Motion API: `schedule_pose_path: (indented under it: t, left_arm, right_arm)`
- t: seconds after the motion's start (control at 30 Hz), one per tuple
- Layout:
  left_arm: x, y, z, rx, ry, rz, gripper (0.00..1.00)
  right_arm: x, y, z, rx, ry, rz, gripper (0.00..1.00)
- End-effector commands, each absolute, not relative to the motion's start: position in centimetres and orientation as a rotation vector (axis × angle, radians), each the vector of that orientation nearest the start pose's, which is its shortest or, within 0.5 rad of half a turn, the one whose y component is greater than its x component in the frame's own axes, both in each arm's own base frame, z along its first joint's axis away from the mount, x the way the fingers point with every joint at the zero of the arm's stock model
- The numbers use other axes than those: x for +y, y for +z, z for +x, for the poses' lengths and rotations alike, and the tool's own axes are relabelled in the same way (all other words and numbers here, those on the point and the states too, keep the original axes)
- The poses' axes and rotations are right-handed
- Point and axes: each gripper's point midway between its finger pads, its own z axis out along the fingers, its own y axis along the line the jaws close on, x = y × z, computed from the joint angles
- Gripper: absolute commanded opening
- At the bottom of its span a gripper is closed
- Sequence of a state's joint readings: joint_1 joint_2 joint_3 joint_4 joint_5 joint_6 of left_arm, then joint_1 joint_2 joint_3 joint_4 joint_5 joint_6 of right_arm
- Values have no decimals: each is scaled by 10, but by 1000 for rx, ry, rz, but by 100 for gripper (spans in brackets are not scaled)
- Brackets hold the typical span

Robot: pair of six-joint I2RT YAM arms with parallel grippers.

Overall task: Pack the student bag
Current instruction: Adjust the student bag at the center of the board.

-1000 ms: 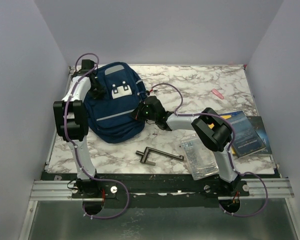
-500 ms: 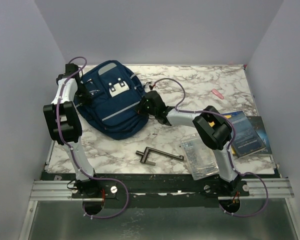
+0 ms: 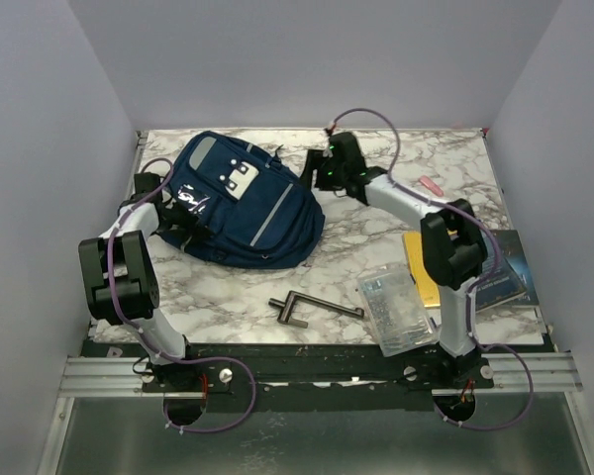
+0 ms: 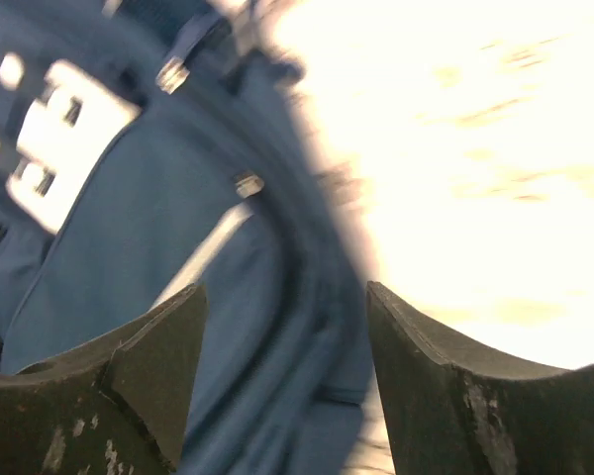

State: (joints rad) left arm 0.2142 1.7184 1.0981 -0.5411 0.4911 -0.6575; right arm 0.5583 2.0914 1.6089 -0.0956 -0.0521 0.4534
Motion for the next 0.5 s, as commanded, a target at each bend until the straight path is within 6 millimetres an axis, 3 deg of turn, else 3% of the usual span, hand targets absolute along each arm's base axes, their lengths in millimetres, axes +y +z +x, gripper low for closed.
schedule_pose_path:
  t: [0.0, 0.13, 0.27, 0.3, 0.33, 0.47]
  left_arm:
    - [-48, 89, 358, 2457, -954, -1017, 3]
    - [-55, 101, 353, 2425, -985, -941, 12]
    - [-61, 112, 349, 2415, -1008, -861, 39]
    - [-63, 115, 348, 2409, -1008, -829, 47]
    - [-64, 119, 346, 2403, -1006, -785, 52]
    - [-71, 141, 340, 2361, -1000, -605, 67]
  right_arm:
    - [220, 152, 508, 2229, 564, -4, 70]
    - [112, 136, 528, 2254, 354, 136, 70]
    - [23, 103, 541, 2316, 129, 224, 71]
    - [17, 99, 544, 2328, 141, 251, 72]
    - [-4, 95, 546, 2339, 147, 318, 73]
    - [-28, 72, 554, 2389, 134, 299, 73]
